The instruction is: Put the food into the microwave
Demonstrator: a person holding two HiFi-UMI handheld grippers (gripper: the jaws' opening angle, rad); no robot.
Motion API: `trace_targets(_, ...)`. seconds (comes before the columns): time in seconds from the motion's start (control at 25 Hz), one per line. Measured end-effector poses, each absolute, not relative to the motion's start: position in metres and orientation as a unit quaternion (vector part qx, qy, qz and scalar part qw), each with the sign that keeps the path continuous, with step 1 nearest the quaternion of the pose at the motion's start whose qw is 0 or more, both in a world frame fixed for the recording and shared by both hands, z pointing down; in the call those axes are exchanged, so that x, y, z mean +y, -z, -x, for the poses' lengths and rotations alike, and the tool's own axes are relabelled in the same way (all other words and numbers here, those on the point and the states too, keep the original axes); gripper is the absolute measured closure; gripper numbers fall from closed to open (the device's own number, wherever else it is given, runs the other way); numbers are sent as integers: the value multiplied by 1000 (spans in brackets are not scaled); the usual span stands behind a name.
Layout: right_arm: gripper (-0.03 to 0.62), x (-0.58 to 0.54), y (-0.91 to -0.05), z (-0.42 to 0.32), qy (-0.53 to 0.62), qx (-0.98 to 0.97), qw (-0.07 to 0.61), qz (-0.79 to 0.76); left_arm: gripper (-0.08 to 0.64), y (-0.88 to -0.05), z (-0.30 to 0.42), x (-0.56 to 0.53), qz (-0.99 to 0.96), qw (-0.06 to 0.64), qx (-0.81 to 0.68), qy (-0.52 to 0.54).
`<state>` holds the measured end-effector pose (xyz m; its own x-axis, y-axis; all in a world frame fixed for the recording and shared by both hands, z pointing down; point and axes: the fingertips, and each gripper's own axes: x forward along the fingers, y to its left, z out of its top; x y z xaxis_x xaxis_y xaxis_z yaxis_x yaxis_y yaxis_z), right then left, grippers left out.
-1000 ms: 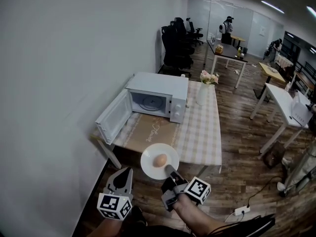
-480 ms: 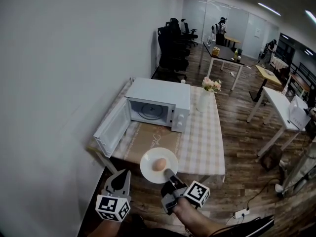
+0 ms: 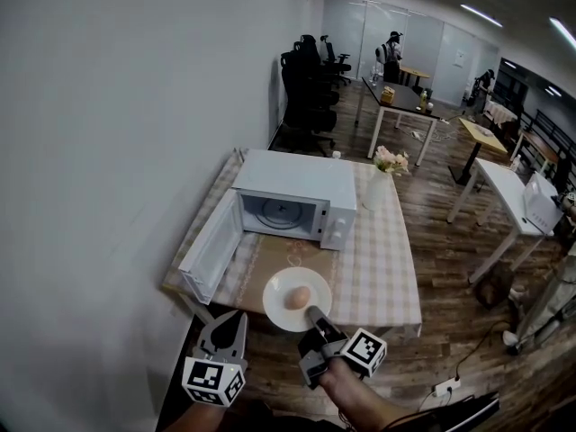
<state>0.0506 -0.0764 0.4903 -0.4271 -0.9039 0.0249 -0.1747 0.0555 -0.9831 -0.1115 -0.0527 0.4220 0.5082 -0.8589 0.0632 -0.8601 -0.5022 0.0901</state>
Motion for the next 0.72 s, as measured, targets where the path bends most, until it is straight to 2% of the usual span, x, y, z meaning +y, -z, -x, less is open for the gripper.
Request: trace_targets(0.72,568,-133,-503,-36,533,629,333,457,552,-440,139,-102,-880,67,-471,1)
